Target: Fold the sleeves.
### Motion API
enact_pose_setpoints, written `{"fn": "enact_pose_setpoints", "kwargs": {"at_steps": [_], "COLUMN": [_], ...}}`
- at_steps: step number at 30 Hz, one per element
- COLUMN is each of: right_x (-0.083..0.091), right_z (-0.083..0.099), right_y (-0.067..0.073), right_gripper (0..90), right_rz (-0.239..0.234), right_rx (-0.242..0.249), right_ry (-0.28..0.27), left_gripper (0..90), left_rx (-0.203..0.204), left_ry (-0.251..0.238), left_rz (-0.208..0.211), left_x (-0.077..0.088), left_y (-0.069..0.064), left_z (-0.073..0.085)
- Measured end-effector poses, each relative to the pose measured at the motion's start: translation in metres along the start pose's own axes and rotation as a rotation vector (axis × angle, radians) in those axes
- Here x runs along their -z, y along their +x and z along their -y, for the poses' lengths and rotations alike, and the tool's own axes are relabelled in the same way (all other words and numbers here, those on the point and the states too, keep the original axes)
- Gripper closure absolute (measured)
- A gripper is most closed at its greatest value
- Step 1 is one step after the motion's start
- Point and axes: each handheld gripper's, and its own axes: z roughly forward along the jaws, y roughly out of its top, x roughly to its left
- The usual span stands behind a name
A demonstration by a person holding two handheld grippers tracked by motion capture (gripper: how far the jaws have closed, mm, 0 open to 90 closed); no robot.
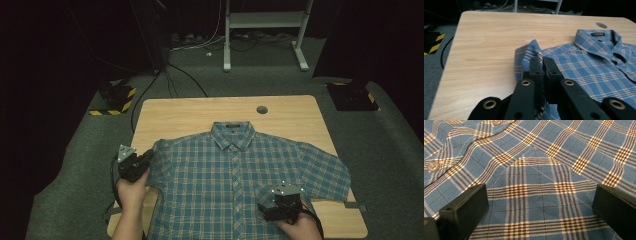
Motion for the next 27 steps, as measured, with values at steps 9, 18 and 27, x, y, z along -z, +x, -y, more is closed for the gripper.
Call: {"fn": "enact_pose_setpoints", "kwargs": {"at_steps": [9,18,27], "right_x": [0.0,0.0,0.0], "right_z": [0.0,0.0,0.0], "right_y": [0.0,0.0,0.0], "right_gripper": [0.0,0.0,0.0], "right_rz": [-0.002,-0.002,-0.002], "right_rx": [0.001,0.001,0.001], "right_ry": [0.0,0.0,0.0], "left_gripper": [86.3,86.3,86.3], "left_rx": [-0.009,-0.032,-0.074], "left_ry": [-0.009,-0.01,0.032], "left_rz": [0.021,0.049,0.061], "left_x": [-0.008,-0.021,-0.042], "left_y": [-0.025,-0.053,-0.085], "left_z": [-0.002,-0.002,0.008]}}
